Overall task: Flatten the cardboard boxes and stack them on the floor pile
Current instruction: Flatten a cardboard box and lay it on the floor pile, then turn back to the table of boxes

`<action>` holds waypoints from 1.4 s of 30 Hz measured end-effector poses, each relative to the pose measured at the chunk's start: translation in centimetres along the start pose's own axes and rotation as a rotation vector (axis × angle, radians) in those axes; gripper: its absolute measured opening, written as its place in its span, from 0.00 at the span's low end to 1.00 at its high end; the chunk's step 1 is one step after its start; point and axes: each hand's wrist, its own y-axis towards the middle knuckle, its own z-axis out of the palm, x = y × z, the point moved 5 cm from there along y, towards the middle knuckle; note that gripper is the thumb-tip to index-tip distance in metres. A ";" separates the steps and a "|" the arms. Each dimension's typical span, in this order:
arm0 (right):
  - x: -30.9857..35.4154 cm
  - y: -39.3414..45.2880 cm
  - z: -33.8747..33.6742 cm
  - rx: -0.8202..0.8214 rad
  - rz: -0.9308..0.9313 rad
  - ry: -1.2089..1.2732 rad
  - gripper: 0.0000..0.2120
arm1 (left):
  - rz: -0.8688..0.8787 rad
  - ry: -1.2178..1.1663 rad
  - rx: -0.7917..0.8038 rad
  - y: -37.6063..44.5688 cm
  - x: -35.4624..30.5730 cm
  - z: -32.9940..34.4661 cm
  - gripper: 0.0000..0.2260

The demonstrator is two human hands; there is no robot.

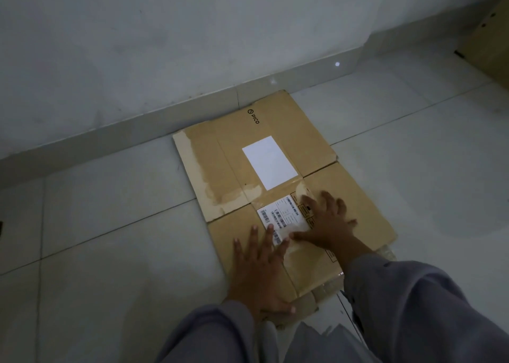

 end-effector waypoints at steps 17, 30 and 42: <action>10.8 -16.6 -19.8 -0.283 -0.164 0.043 0.18 | -0.048 0.009 -0.104 -10.4 2.4 -28.3 0.15; 22.7 -41.5 -41.3 -0.171 -0.382 -0.063 0.14 | -0.282 -0.198 -0.112 -36.3 2.8 -54.4 0.15; 37.9 -51.7 -46.3 -0.110 -0.733 -0.243 0.14 | -0.596 -0.259 -0.201 -55.1 10.6 -59.5 0.13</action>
